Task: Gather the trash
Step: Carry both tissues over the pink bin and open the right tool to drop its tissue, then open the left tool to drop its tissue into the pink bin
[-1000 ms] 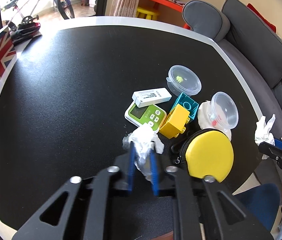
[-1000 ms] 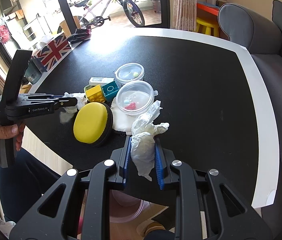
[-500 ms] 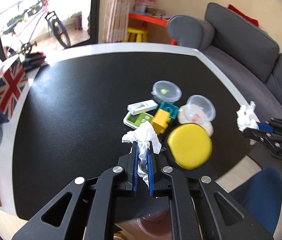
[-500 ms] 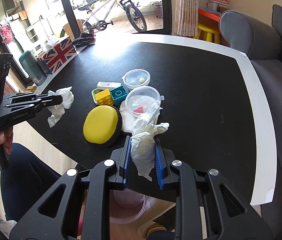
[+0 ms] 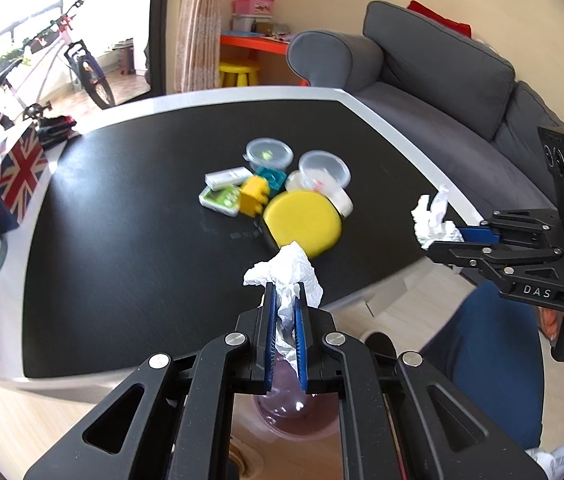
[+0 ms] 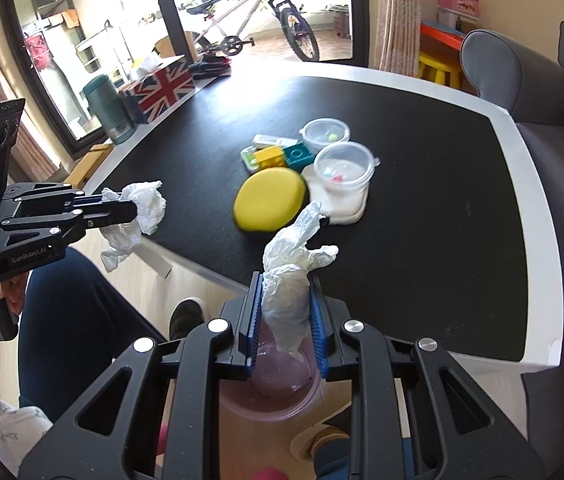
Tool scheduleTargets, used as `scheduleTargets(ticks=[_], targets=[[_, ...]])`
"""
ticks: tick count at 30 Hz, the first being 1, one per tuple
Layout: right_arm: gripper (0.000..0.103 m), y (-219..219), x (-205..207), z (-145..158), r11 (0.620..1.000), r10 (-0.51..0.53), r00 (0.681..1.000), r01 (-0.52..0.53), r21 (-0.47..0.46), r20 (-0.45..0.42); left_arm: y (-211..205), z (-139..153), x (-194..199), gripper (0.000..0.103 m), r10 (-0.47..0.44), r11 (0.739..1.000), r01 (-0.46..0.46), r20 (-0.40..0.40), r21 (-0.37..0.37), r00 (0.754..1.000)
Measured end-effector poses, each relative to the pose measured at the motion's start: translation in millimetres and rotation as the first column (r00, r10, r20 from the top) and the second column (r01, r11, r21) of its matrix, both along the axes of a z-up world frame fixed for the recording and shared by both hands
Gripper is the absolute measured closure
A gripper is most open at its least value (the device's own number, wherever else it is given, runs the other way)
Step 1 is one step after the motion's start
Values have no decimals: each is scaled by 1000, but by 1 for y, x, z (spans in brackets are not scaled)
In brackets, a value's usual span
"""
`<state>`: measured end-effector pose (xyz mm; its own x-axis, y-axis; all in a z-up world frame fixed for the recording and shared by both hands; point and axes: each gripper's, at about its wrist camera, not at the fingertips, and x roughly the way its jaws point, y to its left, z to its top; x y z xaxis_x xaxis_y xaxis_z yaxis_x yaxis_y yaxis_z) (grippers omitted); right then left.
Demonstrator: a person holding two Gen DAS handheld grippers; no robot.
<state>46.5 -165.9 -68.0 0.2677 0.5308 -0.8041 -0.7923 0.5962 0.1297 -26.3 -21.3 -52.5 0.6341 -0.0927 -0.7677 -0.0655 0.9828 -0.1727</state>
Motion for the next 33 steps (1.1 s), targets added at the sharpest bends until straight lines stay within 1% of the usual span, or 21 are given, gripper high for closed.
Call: scheduleTargets(ticks=[6, 10, 15, 16, 17, 18, 19, 20, 21, 22, 26, 33], targets=[[80, -3, -22, -20, 1000, 18, 998, -19, -10, -52, -14, -20, -17, 95, -13, 999, 11, -35, -37, 999], [80, -3, -32, -40, 999, 30, 995, -33, -32, -92, -21, -33, -25, 95, -22, 998, 18, -59, -56, 998], [79, -1, -39, -55, 998, 47, 991, -52, -37, -129, -23, -39, -29, 95, -26, 998, 22, -72, -65, 997], [66, 0, -40, -56, 998, 49, 990, -55, -41, -133, -23, -39, -29, 95, -28, 998, 23, -73, -65, 997], [47, 0, -40, -57, 998, 49, 990, -55, -42, -134, -24, -39, -28, 95, -29, 998, 24, -73, -64, 997], [37, 0, -40, -56, 998, 49, 989, -55, -38, -136, -24, -39, -28, 95, -29, 998, 24, -73, -63, 997], [23, -1, -40, -55, 998, 45, 990, -49, -30, -133, -24, -39, -28, 95, -30, 998, 25, -72, -63, 997], [19, -2, -39, -55, 999, 38, 991, -42, -26, -131, -24, -38, -27, 95, -30, 998, 25, -72, -62, 997], [18, -2, -38, -54, 999, 30, 991, -33, -27, -129, -24, -38, -27, 95, -30, 998, 25, -73, -62, 997], [14, -3, -36, -54, 999, 21, 992, -25, -33, -128, -24, -39, -26, 95, -31, 998, 26, -74, -61, 997], [10, -5, -32, -53, 999, -1, 992, -3, -34, -126, -25, -41, -25, 95, -37, 998, 32, -83, -61, 996], [9, -9, -30, -48, 1000, -13, 993, 10, -27, -115, -28, -45, -23, 95, -48, 997, 42, -95, -62, 994]])
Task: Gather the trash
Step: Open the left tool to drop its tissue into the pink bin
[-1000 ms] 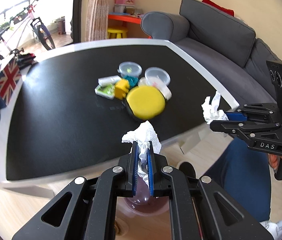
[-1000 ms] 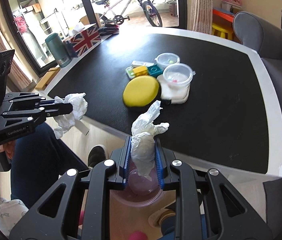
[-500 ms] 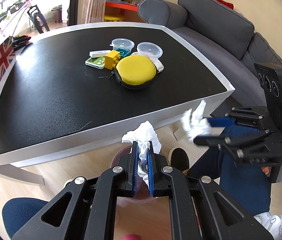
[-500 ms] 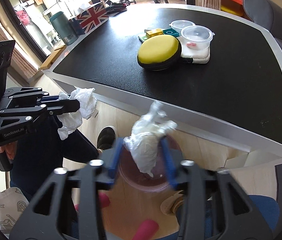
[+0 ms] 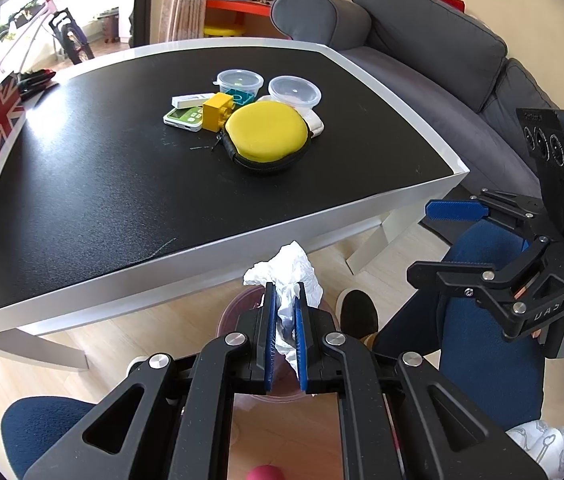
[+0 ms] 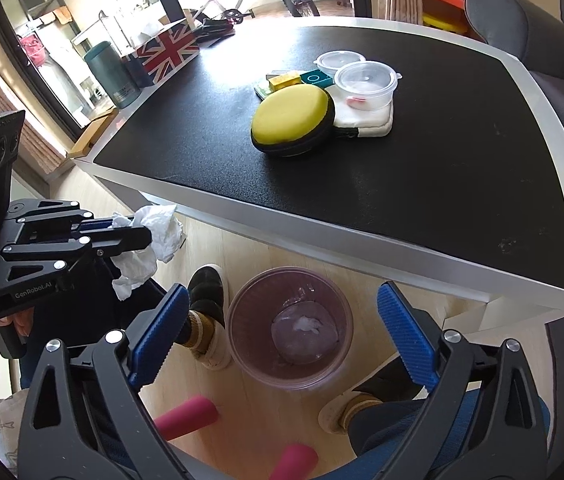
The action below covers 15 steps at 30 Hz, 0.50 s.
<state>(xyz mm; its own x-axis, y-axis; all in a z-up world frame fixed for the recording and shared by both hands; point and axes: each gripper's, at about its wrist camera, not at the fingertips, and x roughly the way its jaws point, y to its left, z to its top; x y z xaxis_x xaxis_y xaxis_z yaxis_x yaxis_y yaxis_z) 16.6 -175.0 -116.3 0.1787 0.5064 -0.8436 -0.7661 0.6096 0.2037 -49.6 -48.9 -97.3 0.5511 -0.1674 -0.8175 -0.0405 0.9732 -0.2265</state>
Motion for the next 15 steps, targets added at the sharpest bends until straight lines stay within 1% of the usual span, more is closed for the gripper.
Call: scheduleTargets(ticks=[6, 9, 10, 11, 12, 13, 14, 15], targets=[[9, -4, 3, 4, 1000, -14, 1000, 13, 11, 3, -3, -1, 3, 94, -11, 1000, 11, -4, -4, 1000], [9, -7, 5, 6, 1000, -22, 1000, 22, 15, 3, -5, -1, 5, 88, -20, 1000, 20, -1, -8, 1000], [9, -7, 6, 6, 1000, -24, 1000, 24, 16, 5, -6, -1, 5, 76, -21, 1000, 21, 0, -1, 1000], [9, -8, 7, 7, 1000, -26, 1000, 25, 19, 7, -7, -1, 5, 49, -20, 1000, 20, 3, 0, 1000], [9, -9, 7, 8, 999, -27, 1000, 27, 21, 9, -6, 0, 5, 33, -17, 1000, 18, 17, -10, 1000], [9, -9, 8, 9, 999, -29, 1000, 29, 22, 10, -6, 2, 4, 9, -11, 1000, 11, 33, -13, 999], [9, -10, 8, 9, 999, -31, 999, 31, 22, 13, -6, 4, 3, 8, -3, 1000, 3, 52, -5, 999], [9, -11, 7, 10, 999, -33, 999, 32, 23, 14, -6, 5, 4, 8, 1, 1000, -1, 53, 5, 999]])
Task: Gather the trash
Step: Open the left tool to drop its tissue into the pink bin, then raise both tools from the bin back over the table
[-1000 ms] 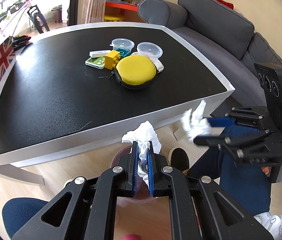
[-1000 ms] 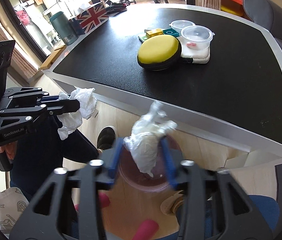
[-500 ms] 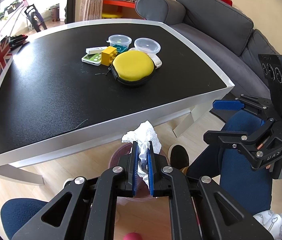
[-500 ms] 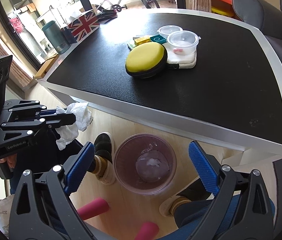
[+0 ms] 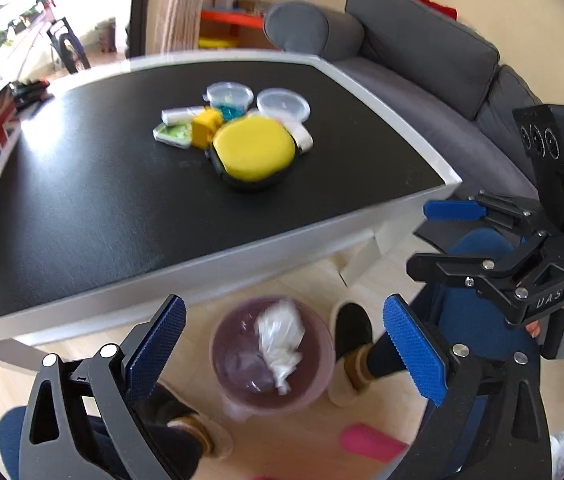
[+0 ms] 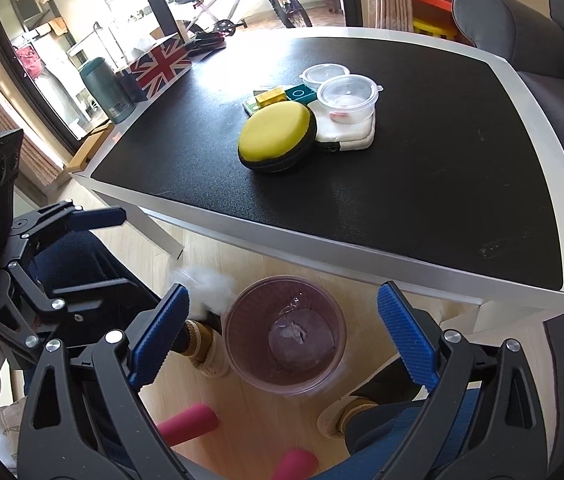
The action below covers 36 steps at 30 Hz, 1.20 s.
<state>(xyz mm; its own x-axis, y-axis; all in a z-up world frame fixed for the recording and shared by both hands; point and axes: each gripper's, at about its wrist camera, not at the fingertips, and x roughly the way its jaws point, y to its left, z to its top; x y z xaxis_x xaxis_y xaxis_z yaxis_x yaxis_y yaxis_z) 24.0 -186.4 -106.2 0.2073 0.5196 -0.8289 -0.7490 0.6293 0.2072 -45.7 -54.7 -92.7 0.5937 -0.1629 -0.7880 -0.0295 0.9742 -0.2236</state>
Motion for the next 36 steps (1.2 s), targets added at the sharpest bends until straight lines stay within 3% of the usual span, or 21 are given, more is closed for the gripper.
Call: scheduleTargets(ticks=[4, 17, 36], targets=[[9, -1, 1, 1, 1000, -6, 1000, 6, 2, 2, 5, -2, 3, 8, 29, 1000, -29, -30, 1, 999], [9, 0, 2, 2, 1000, -5, 1000, 5, 4, -1, 11, 3, 0, 8, 49, 999, -49, -22, 4, 999], [6, 6, 47, 46, 998, -55, 995, 52, 44, 79, 37, 48, 40, 8, 73, 996, -76, 60, 43, 995]])
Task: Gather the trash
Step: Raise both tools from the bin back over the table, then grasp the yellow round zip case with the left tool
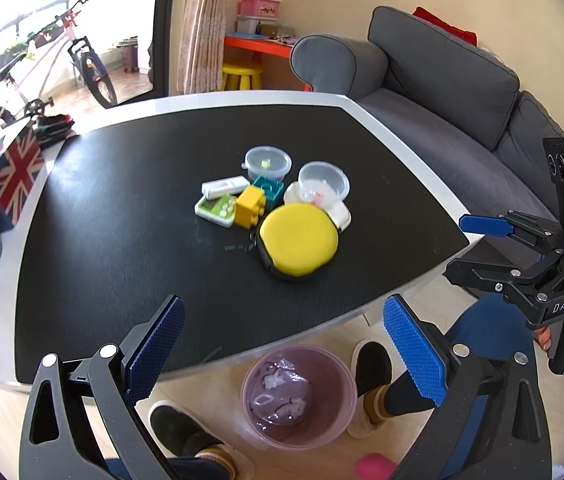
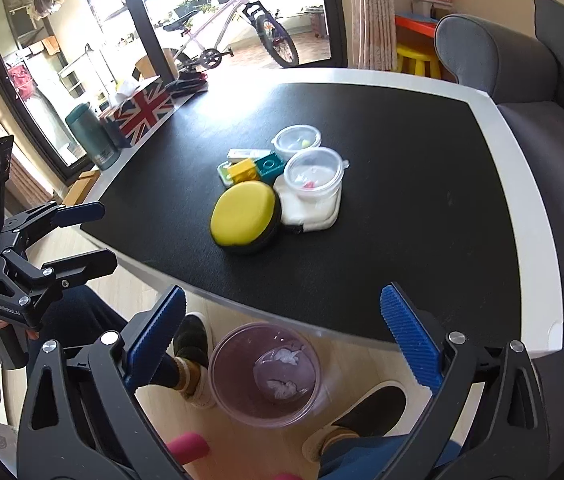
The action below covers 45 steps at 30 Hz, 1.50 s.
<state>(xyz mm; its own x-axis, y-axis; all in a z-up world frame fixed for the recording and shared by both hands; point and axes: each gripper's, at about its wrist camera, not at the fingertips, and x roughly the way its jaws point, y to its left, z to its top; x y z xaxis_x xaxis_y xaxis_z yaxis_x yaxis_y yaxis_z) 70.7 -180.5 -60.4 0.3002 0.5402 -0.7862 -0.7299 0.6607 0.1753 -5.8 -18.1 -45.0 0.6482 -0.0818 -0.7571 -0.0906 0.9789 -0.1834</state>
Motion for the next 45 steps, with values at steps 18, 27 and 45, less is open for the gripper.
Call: scheduleTargets(ticks=[18, 27, 45], targets=[[6, -5, 29, 11, 999, -50, 999, 51, -18, 17, 0, -16, 74, 7, -44, 998, 41, -80, -49, 996], [6, -12, 32, 10, 997, -69, 998, 69, -22, 14, 2, -47, 107, 8, -31, 995, 15, -164, -98, 986], [6, -13, 36, 2, 997, -75, 997, 74, -27, -2, -11, -69, 119, 23, -20, 997, 5, -181, -80, 983]])
